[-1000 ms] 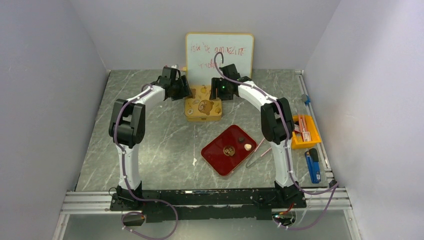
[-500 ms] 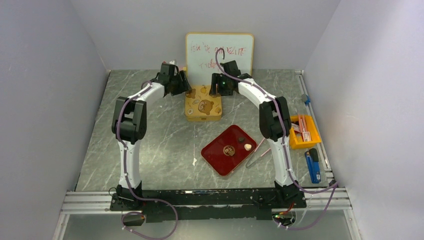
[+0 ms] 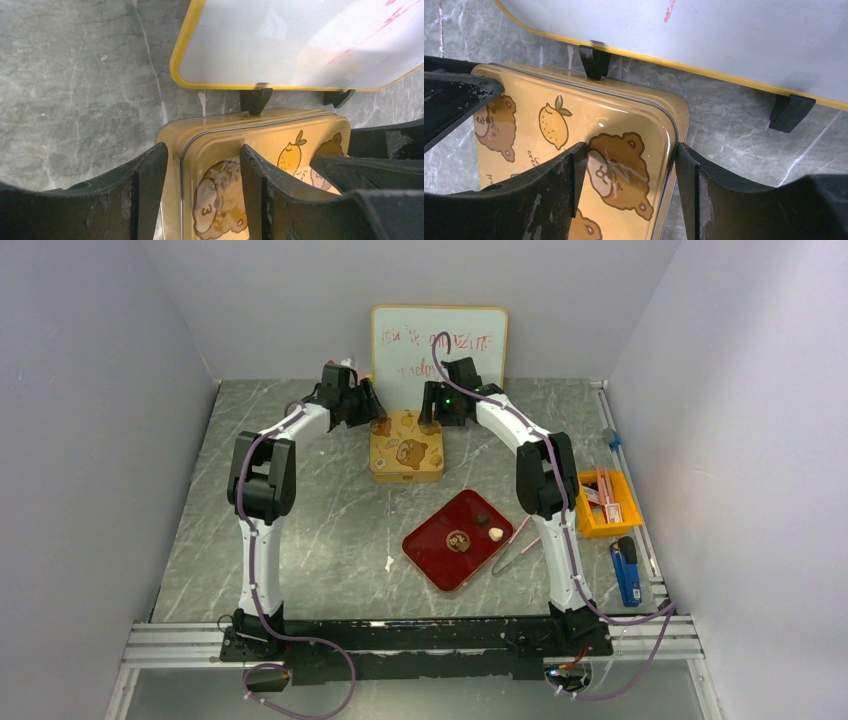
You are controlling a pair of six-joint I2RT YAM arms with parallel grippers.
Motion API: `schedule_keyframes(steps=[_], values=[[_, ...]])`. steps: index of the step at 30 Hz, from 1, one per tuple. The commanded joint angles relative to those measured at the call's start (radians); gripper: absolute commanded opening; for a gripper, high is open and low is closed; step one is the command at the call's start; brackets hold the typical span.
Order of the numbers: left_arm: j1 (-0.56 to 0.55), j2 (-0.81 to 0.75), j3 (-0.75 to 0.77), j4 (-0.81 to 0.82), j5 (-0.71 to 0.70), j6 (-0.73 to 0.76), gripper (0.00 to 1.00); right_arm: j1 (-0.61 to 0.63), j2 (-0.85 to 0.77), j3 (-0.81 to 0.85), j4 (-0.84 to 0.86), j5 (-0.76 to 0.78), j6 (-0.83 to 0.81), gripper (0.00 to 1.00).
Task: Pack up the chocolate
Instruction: Close the box lid on the packing box.
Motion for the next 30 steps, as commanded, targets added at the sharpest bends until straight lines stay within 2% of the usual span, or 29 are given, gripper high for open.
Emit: schedule_keyframes(steps=[1, 6, 19, 30], values=[[0.007, 0.059, -0.079, -0.105, -0.030, 0.029, 0.58, -0.005, 0.093, -0.041, -0.084, 0.085, -0.040, 0.66], [0.004, 0.055, -0.139, -0.109, -0.026, 0.032, 0.55, -0.005, 0.100, -0.069, -0.090, 0.095, -0.040, 0.65], [-0.038, 0.106, -0.113, -0.228, -0.077, 0.050, 0.43, -0.003, 0.164, -0.050, -0.175, 0.147, -0.045, 0.54], [-0.077, 0.149, -0.104, -0.273, -0.083, 0.047, 0.40, -0.003, 0.202, -0.055, -0.227, 0.146, -0.052, 0.50]])
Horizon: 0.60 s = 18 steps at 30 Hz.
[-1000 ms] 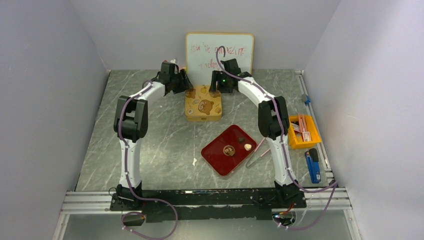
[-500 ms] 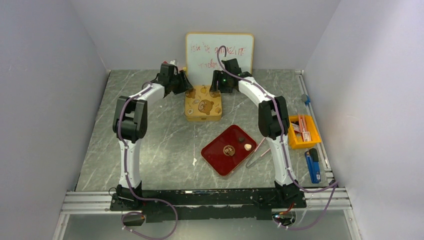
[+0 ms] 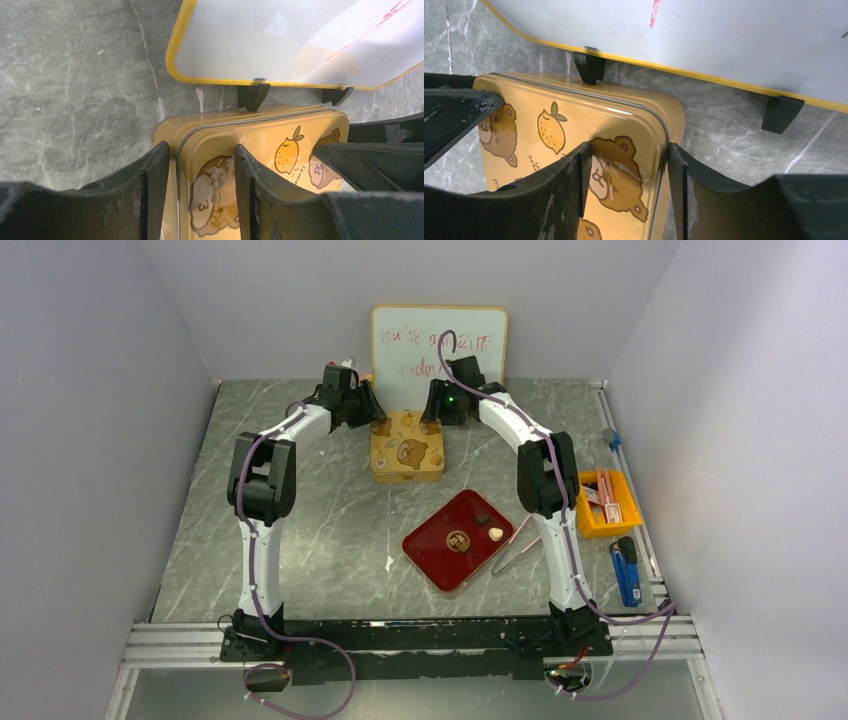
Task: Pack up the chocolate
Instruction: Close the box lid on the packing box.
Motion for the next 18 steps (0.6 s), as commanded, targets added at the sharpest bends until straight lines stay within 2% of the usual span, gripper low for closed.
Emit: schedule_keyframes(steps=[1, 5, 9, 13, 18], values=[[-0.064, 0.157, -0.076, -0.283, -0.084, 0.058, 0.39, 0.006, 0.185, -0.072, -0.215, 0.161, -0.089, 0.48], [-0.068, 0.172, -0.065, -0.292, -0.083, 0.059, 0.33, 0.006, 0.194, -0.083, -0.217, 0.161, -0.090, 0.38], [-0.068, 0.170, -0.052, -0.297, -0.100, 0.058, 0.33, 0.006, 0.190, -0.086, -0.212, 0.164, -0.094, 0.38], [-0.068, 0.155, -0.035, -0.296, -0.126, 0.057, 0.45, 0.002, 0.174, -0.084, -0.197, 0.163, -0.094, 0.52], [-0.059, 0.142, 0.004, -0.291, -0.149, 0.062, 0.58, -0.007, 0.128, -0.101, -0.145, 0.142, -0.089, 0.64]])
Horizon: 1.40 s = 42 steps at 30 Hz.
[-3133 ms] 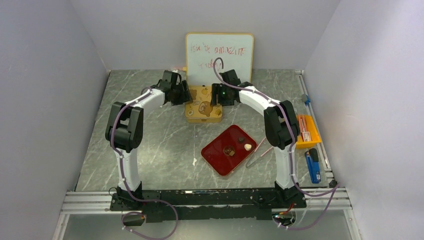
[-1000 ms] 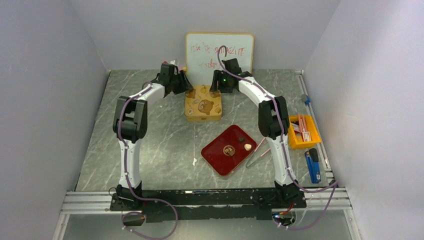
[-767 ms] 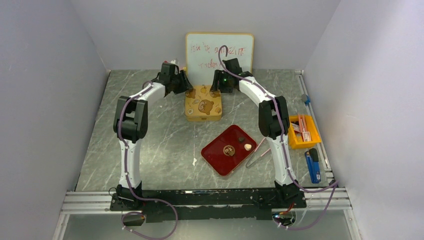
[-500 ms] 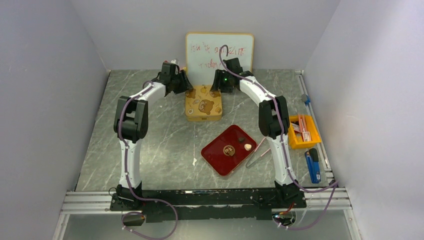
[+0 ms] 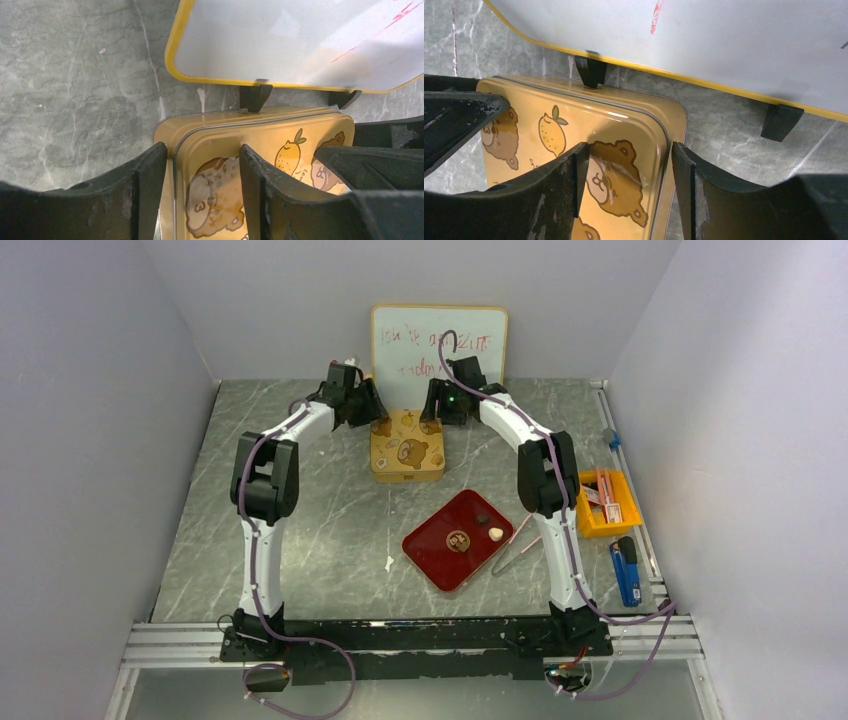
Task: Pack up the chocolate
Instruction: Close the box lid on the packing box.
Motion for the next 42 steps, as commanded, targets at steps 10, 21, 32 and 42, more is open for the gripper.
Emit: schedule_keyframes(steps=[10, 21, 32, 42], values=[[-0.011, 0.084, -0.019, -0.190, -0.103, 0.076, 0.68, -0.010, 0.044, -0.123, -0.070, 0.134, -0.079, 0.72], [0.032, 0.014, -0.007, -0.158, -0.102, 0.097, 0.72, -0.025, -0.042, -0.116, -0.006, 0.153, -0.071, 0.72], [0.047, -0.102, 0.027, -0.144, -0.134, 0.146, 0.70, -0.026, -0.119, -0.055, 0.008, 0.199, -0.086, 0.72], [0.049, -0.251, -0.043, -0.090, -0.165, 0.190, 0.66, 0.018, -0.159, 0.029, -0.042, 0.252, -0.145, 0.65]])
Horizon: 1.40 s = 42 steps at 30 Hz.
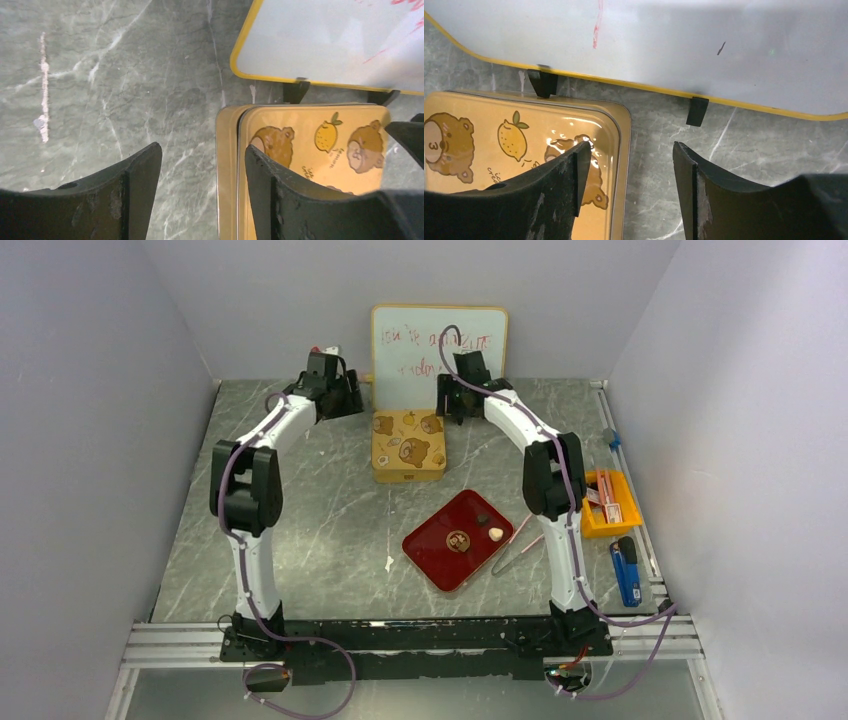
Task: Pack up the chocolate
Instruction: Close the box lid on the packing box.
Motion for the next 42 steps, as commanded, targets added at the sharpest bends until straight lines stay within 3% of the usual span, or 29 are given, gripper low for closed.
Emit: schedule_keyframes(steps=[1, 11, 17, 25, 42], values=[[0.002, -0.113, -0.030, 0.044, -0.025, 0.035, 0.66, 0.027, -0.082, 0.061, -0.034, 0.058, -0.049, 0.64], [-0.008, -0.169, -0.073, 0.057, 0.012, 0.046, 0.62, 0.042, -0.142, 0.032, -0.034, 0.123, -0.040, 0.62], [-0.016, -0.191, -0.135, 0.064, -0.004, 0.049, 0.59, 0.021, -0.156, 0.009, -0.082, 0.235, -0.017, 0.46], [-0.016, -0.171, -0.175, 0.039, -0.008, 0.026, 0.57, -0.002, -0.142, -0.090, -0.075, 0.188, -0.014, 0.31], [-0.042, -0.111, -0.271, 0.047, 0.003, 0.002, 0.57, 0.030, -0.068, -0.081, -0.085, 0.096, -0.026, 0.27]])
